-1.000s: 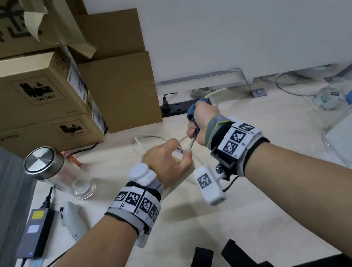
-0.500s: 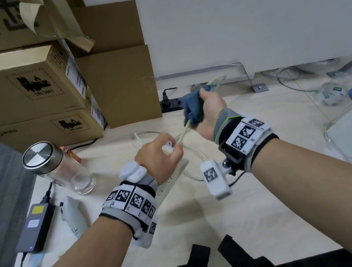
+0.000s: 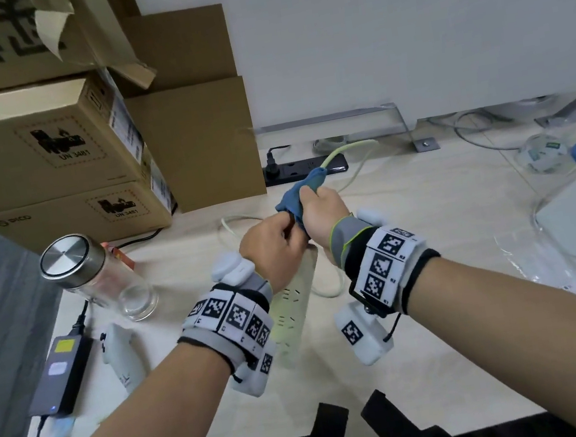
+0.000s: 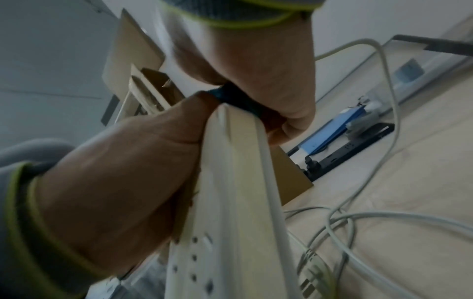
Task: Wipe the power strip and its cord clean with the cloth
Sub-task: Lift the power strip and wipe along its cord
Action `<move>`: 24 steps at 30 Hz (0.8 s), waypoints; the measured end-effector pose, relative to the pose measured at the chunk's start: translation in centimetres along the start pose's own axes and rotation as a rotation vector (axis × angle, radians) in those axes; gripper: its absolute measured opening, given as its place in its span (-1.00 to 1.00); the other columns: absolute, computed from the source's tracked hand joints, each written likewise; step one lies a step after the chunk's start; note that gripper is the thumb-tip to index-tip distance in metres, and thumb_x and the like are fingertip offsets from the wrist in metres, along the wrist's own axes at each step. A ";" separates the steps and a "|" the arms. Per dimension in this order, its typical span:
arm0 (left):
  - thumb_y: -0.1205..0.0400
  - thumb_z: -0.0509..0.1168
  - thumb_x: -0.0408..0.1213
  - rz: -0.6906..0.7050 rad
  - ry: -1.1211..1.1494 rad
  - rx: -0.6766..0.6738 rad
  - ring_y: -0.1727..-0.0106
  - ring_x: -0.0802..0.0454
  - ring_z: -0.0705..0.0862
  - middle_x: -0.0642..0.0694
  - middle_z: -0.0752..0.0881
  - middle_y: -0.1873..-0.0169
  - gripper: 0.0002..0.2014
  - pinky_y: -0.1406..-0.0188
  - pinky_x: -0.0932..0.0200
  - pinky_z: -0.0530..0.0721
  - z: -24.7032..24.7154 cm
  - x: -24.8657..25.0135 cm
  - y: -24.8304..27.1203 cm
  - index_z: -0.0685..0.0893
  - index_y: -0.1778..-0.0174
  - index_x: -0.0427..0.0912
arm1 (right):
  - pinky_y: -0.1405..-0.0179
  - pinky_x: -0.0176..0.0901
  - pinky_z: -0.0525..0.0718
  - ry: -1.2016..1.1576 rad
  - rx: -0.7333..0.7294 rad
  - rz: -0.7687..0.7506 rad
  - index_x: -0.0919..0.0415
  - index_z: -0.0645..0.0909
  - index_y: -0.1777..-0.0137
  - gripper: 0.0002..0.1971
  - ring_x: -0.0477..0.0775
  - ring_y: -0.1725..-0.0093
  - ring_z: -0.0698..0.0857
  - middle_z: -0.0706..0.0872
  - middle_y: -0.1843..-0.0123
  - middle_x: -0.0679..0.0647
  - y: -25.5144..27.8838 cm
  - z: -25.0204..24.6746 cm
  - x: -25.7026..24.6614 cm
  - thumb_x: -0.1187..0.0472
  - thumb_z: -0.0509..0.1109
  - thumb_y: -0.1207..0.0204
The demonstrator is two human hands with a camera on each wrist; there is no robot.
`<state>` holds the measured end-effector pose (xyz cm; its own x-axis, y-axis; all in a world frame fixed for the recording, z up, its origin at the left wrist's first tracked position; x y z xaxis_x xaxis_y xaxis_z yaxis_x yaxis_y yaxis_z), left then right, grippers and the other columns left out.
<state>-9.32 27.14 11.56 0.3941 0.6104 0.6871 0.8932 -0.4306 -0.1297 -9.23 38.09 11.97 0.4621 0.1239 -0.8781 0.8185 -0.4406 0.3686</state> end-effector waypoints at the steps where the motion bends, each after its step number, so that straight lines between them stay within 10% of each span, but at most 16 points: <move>1: -0.59 0.15 -0.13 -0.003 -0.008 0.012 0.43 -0.12 0.47 0.01 0.49 0.56 -0.71 0.47 0.08 0.25 0.2 -0.1 0.2 0.48 0.43 -0.14 | 0.01 0.04 0.64 -0.021 0.008 0.011 0.32 0.61 -0.12 -0.61 0.26 0.06 0.68 0.71 0.05 0.25 -0.1 -0.1 0.1 0.07 0.04 -0.65; 6: -0.62 0.17 -0.06 0.141 -0.046 0.054 0.39 -0.05 0.51 0.03 0.56 0.51 -0.67 0.42 0.09 0.43 0.2 -0.6 0.5 0.58 0.41 -0.13 | 0.19 0.04 0.58 0.003 0.038 0.006 0.36 0.60 0.03 -0.61 0.23 0.22 0.64 0.69 0.15 0.26 -1.3 -1.5 -0.2 0.12 0.00 -0.66; 11: -0.63 0.12 0.02 0.271 -0.132 -0.037 0.44 0.05 0.44 0.12 0.45 0.56 -0.62 0.49 0.17 0.39 0.0 -1.1 2.8 0.50 0.45 -0.09 | -0.25 0.16 0.64 -0.212 0.178 0.176 0.34 0.42 -0.40 -0.58 0.19 -0.08 0.63 0.59 -0.16 0.21 -4.3 -7.1 -1.6 0.10 -0.05 -0.73; 17: -0.72 0.14 -0.10 -0.052 -0.043 -0.149 0.21 -0.01 0.68 0.12 0.70 0.35 -0.71 0.24 0.15 0.55 0.2 -3.0 -1.3 0.61 0.31 0.02 | 0.35 0.02 0.63 -0.519 0.141 0.114 0.28 0.49 0.11 -0.70 0.13 0.34 0.64 0.61 0.29 0.18 -2.6 -6.1 -3.1 0.13 0.05 -0.75; 24: -0.62 0.06 -0.14 -0.007 -0.206 -0.001 0.35 -0.18 0.63 -0.08 0.67 0.41 -0.75 0.45 0.08 0.44 -0.5 -0.6 -2.9 0.44 0.39 -0.04 | -0.18 0.16 0.65 -0.333 -0.011 0.147 0.29 0.48 -0.29 -0.69 0.24 -0.07 0.66 0.64 -0.12 0.20 -1.7 0.1 -0.5 0.12 0.22 -0.67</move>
<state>-12.25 27.73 11.88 0.4236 0.7364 0.5275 0.8960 -0.4262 -0.1246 -10.87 38.70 11.80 0.4398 -0.2374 -0.8662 0.7565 -0.4219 0.4997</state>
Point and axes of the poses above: each hand's wrist, its own y-axis away from the middle knuckle, its own z-axis out of the palm, x = y × z, the point moved 4 cm from there along -y, towards the middle knuckle
